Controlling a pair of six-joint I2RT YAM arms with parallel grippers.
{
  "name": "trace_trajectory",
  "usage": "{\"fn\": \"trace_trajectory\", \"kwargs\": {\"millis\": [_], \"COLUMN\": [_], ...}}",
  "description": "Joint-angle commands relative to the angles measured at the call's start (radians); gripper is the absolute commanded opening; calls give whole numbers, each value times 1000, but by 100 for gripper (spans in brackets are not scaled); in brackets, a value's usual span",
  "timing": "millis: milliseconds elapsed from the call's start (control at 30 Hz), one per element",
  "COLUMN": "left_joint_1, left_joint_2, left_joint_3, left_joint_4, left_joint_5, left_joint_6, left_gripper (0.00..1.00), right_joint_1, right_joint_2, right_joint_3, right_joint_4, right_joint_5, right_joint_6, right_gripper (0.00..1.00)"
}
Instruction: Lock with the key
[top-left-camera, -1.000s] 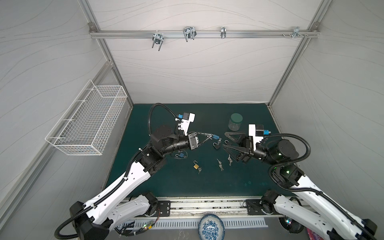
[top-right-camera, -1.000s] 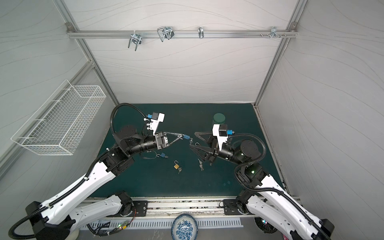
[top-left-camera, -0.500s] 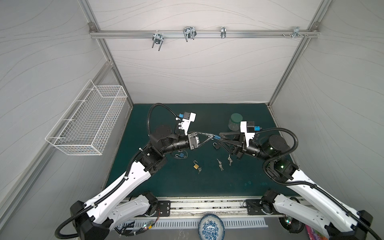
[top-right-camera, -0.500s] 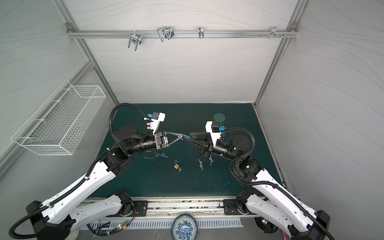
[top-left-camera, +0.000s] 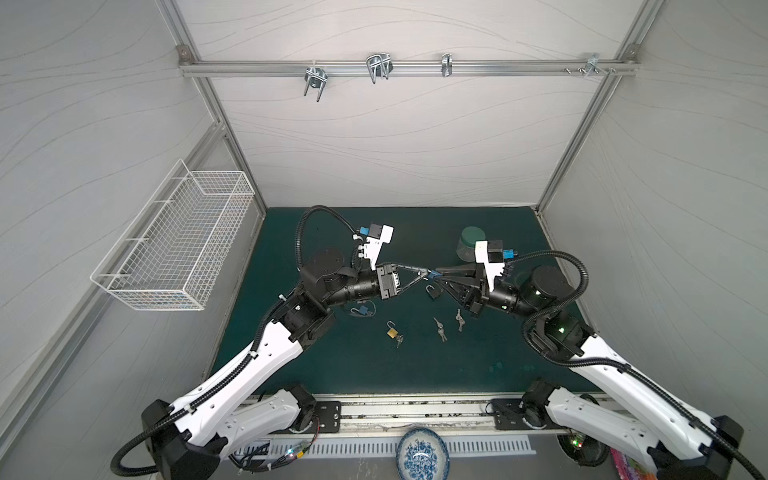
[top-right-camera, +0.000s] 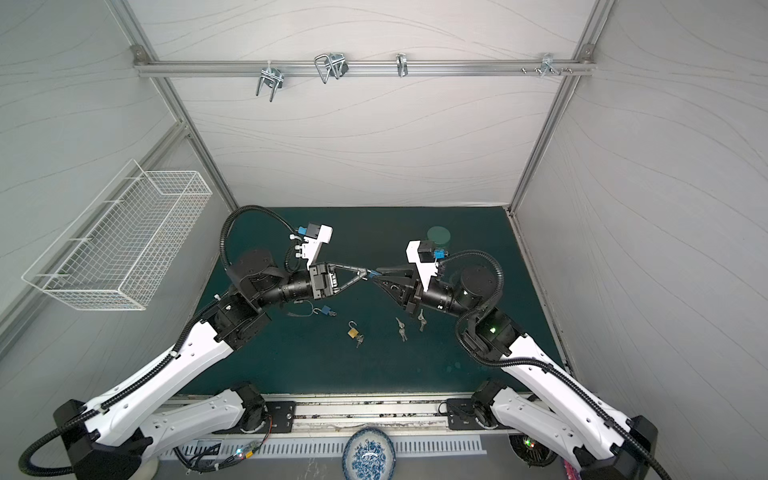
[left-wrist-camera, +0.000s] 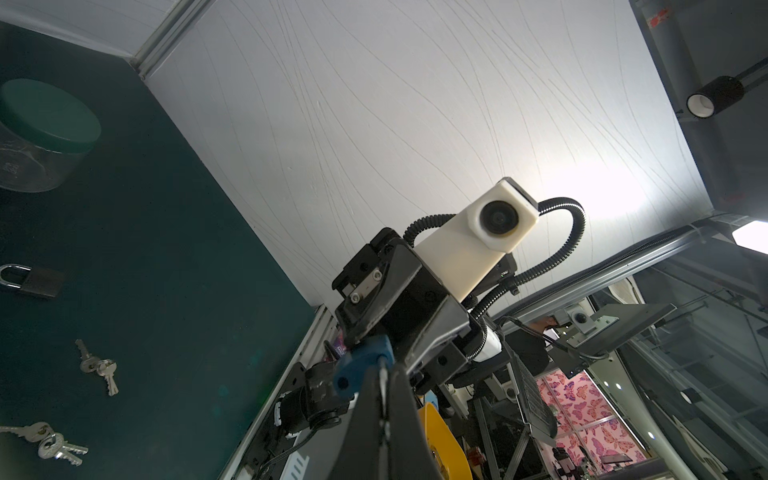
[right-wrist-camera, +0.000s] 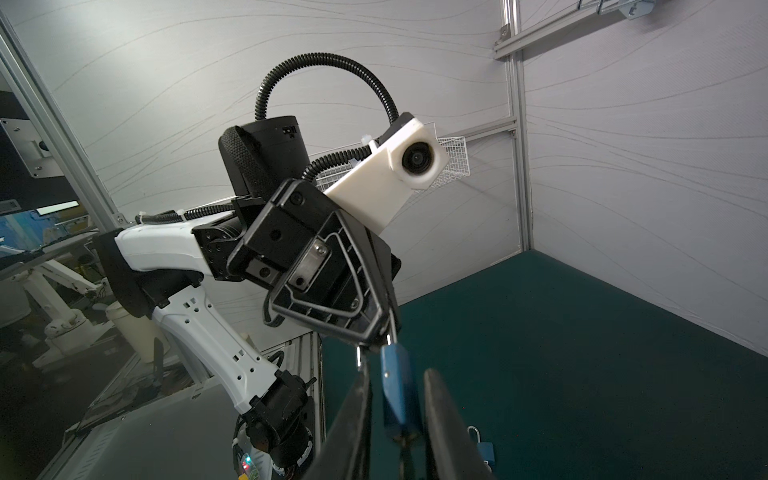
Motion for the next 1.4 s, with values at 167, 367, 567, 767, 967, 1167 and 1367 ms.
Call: {"fn": "trace_trajectory", "kwargs": {"millis": [167,367,567,767,967,1167,1367], "left_joint_1": [3,3,4,4,4,2,2], "left_joint_2": [-8,-20,-35,-44,-42,-39,-33], "left_joint_3": [56,68,104,124,146,147,147], "left_joint_4": [65,28,-47,-78,-80,-81,-83], "left_joint_5": [11,1,-4,3,35,53,59], "left_joint_6": [3,36,125,185,215,227,236], "left_gripper": [0,0,0,0,0,0,0], "right_joint_1": [6,7,7,7,7,7,6], "right_joint_2": [-6,-15,15,39,33,54,93], "right_joint_3": [21,33,92,146,183,205,220], "right_joint_4": [-1,-6,-44,-23,-78,-59,-10], "right_joint_5": [-19,-26,-69,-147,-166,-213,-260], "right_joint_6": [1,53,280,468,549,609,655], "right_gripper": [20,4,0,0,0,0,0]}}
